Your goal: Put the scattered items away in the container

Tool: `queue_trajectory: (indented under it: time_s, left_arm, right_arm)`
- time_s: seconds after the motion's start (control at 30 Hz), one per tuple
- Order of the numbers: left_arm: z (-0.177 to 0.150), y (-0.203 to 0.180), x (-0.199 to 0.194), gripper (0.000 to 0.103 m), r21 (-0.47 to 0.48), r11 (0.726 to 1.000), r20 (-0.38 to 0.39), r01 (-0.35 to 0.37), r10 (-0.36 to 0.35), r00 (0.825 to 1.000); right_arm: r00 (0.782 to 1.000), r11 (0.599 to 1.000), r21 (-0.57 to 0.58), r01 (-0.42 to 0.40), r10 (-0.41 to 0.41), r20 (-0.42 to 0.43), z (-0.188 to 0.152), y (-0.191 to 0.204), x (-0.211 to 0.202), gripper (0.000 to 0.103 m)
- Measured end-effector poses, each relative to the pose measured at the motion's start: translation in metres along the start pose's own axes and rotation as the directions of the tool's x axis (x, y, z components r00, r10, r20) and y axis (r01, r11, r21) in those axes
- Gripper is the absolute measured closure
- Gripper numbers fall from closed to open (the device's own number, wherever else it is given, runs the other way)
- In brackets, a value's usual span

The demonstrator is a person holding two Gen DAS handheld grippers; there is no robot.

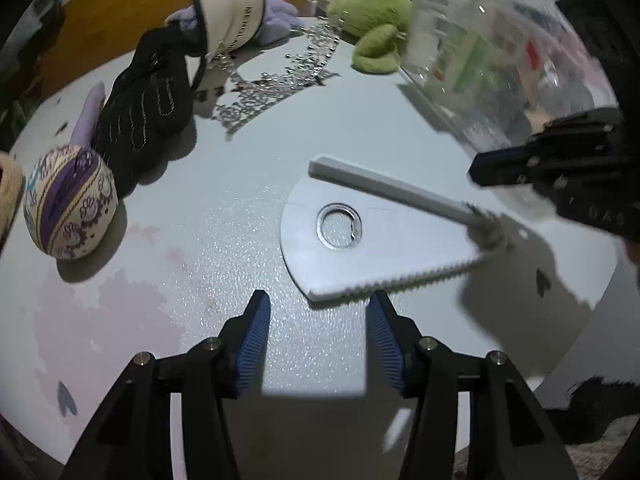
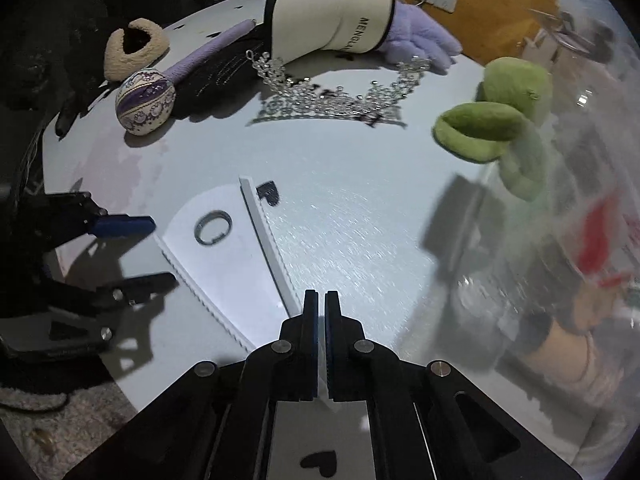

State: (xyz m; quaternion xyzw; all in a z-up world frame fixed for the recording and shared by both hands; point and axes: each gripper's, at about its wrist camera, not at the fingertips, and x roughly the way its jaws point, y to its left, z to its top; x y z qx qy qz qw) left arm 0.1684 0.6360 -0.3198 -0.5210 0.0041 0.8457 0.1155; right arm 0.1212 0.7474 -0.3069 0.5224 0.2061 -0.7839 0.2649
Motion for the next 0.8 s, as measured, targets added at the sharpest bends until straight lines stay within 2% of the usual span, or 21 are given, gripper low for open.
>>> queue_trajectory:
  time_s: [0.03,0.07,0.17,0.23,0.27,0.33,0.4,0.47,0.53,0.6,0.63,0.67,0.7,0.8]
  left_arm:
    - [0.001,0.002,0.001,0.052,-0.013,1.0,0.001,0.008,-0.007,1.0]
    - [0.001,0.002,0.001,0.052,-0.013,1.0,0.003,0.006,-0.006,1.0]
    - [0.0,0.0,0.003,0.052,-0.002,1.0,0.008,-0.011,0.011,1.0]
    - [0.0,-0.001,0.002,0.052,-0.001,1.0,0.011,-0.017,0.017,1.0]
    - [0.0,-0.001,0.002,0.052,-0.004,1.0,0.012,-0.017,0.017,1.0]
    - [0.001,0.0,0.002,0.052,-0.01,1.0,0.011,-0.014,0.014,1.0]
    - [0.0,0.001,0.001,0.052,-0.014,1.0,0.009,-0.011,0.012,1.0]
    - [-0.001,0.002,0.0,0.052,-0.015,1.0,0.01,-0.011,0.011,1.0]
    - [-0.001,0.002,-0.001,0.052,-0.018,1.0,0.008,-0.009,0.009,1.0]
    - [-0.001,0.005,-0.002,0.052,-0.032,0.999,0.008,-0.003,0.004,1.0]
    - [-0.002,0.008,-0.003,0.052,-0.045,0.999,0.008,0.0,0.0,1.0]
    - [-0.002,0.01,-0.004,0.052,-0.058,0.998,0.008,0.003,-0.003,1.0]
    - [-0.002,0.013,-0.005,0.052,-0.071,0.997,0.009,0.007,-0.006,1.0]
    - [-0.002,0.02,-0.008,0.052,-0.106,0.994,0.012,0.013,-0.012,1.0]
  right_arm:
    - [1.0,1.0,-0.007,-0.008,0.008,-0.006,0.003,0.001,0.003,0.066]
    - [1.0,1.0,-0.014,-0.017,0.017,-0.013,0.007,0.002,0.006,0.035]
    - [0.999,0.998,-0.034,-0.043,0.042,-0.033,0.017,0.005,0.015,0.033]
    - [0.997,0.997,-0.048,-0.06,0.058,-0.046,0.024,0.007,0.021,0.042]
    - [0.996,0.996,-0.051,-0.071,0.068,-0.062,0.026,0.007,0.025,0.053]
    - [0.988,0.993,-0.054,-0.101,0.094,-0.123,0.027,0.007,0.038,0.063]
    - [0.983,0.991,-0.06,-0.123,0.114,-0.143,0.026,0.007,0.042,0.081]
    - [0.981,0.989,-0.08,-0.125,0.111,-0.157,0.027,0.01,0.04,0.09]
    - [0.99,0.986,-0.158,-0.048,0.026,-0.139,0.025,0.022,0.033,0.093]
    - [0.993,0.967,-0.245,0.07,-0.09,-0.074,0.02,0.036,0.024,0.094]
    - [0.988,0.95,-0.279,0.14,-0.153,-0.025,0.016,0.042,0.019,0.094]
    - [0.973,0.921,-0.318,0.226,-0.226,0.037,0.012,0.049,0.012,0.094]
    - [0.948,0.879,-0.355,0.319,-0.3,0.109,0.007,0.057,0.006,0.094]
    - [0.853,0.73,-0.441,0.522,-0.446,0.271,-0.011,0.075,-0.003,0.094]
